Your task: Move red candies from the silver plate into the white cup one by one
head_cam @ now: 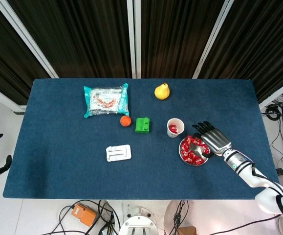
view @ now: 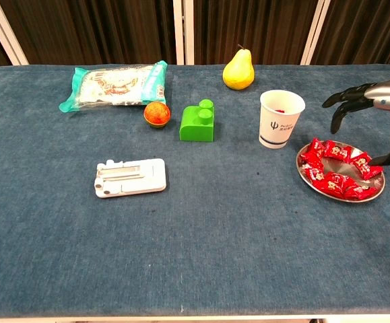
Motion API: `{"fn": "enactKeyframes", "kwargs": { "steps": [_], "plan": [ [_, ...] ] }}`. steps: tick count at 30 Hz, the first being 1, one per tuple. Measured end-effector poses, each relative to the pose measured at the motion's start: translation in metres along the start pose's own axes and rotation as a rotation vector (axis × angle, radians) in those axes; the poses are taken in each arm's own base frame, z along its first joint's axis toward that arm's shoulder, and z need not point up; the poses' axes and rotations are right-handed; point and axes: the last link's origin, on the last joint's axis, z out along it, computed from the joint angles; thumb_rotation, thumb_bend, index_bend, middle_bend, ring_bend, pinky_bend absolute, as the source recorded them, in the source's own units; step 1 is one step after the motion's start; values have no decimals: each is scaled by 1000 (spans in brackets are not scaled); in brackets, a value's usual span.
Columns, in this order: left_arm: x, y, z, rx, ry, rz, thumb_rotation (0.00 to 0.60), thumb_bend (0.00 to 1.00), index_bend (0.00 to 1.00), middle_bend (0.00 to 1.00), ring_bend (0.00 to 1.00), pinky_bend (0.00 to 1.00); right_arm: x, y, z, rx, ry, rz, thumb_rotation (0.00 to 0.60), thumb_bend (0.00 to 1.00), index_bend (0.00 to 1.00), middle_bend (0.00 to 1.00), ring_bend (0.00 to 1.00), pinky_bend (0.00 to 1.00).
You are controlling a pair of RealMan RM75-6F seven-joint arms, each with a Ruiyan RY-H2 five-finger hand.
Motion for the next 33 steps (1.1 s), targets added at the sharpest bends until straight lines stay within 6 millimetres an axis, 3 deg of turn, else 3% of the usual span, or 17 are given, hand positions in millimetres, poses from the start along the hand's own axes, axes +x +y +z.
{"fn": "enactKeyframes", "kwargs": {
  "steps": [15, 33],
  "plan": [
    [0, -1, 0, 6, -4, -2, 600, 346, 160, 0, 0, 0, -16, -23, 32, 81, 3, -15, 600, 346, 438, 110, 62, 4],
    [1, -2, 0, 10, -3, -5, 600, 346, 160, 0, 0, 0, -26, -17, 28, 67, -33, -14, 600, 456, 512, 110, 62, 4]
  ]
}}
